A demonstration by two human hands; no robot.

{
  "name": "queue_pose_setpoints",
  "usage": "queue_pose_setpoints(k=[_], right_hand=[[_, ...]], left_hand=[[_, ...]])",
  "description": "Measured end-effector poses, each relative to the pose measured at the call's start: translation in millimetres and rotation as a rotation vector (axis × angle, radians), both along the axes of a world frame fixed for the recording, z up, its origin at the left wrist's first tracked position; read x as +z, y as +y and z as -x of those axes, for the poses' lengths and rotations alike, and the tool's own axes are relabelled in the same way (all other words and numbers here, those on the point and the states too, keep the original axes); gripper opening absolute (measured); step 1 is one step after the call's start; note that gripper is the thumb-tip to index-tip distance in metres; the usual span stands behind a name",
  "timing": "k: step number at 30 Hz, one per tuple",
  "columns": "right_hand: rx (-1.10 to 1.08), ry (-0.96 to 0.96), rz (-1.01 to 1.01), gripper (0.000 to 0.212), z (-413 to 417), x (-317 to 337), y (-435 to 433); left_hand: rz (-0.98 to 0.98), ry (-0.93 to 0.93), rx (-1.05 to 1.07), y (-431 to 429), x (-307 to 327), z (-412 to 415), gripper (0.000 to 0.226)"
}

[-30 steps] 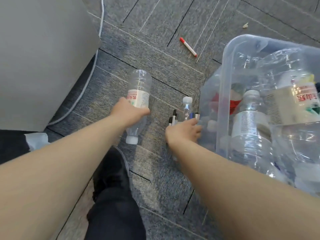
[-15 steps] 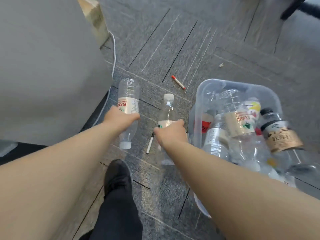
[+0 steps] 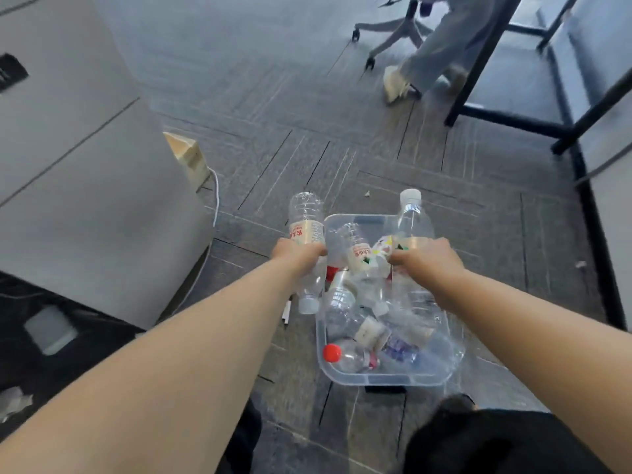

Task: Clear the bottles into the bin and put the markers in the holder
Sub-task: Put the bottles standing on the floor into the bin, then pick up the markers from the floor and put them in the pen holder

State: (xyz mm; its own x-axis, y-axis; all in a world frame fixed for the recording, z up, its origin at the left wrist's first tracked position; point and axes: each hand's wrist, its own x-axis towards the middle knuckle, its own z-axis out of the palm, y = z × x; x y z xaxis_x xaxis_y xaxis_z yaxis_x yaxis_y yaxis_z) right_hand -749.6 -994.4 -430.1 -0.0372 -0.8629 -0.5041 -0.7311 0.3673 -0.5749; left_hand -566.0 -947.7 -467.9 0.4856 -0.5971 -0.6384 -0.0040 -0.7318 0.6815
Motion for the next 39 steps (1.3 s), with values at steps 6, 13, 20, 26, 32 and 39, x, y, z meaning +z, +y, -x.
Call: queue_pose_setpoints(k=[6,13,20,26,32,39], right_hand=[[-0.186,-0.108,-0.065,0.083,65,-13,8],[-0.189,-0.088,-0.079,0.08,82,-35,6],[-0.151,-0.063,-0.102,0.082,65,-54,-4],[-0.002,0.066,-0.089,0.065,53,-57,0],[0.099,0.208,-0.051,0.058,55,-21,12],[0.193,0.184,0.145,0.045,20,60,34]], left_hand=[[-0.094,0.034,-0.062,10,-26,46,0.07],[-0.138,0.137,-0.153,14,-40,60,0.055],[-0.113,0.152,-0.087,20,-56,40,0.056],[-0.102,0.156,-0.046,21,-55,30,0.078],[-0.084,0.173,-0.034,26,-29,22,0.068],[0.048,0.101,-0.005,56,42,-18,0.06]])
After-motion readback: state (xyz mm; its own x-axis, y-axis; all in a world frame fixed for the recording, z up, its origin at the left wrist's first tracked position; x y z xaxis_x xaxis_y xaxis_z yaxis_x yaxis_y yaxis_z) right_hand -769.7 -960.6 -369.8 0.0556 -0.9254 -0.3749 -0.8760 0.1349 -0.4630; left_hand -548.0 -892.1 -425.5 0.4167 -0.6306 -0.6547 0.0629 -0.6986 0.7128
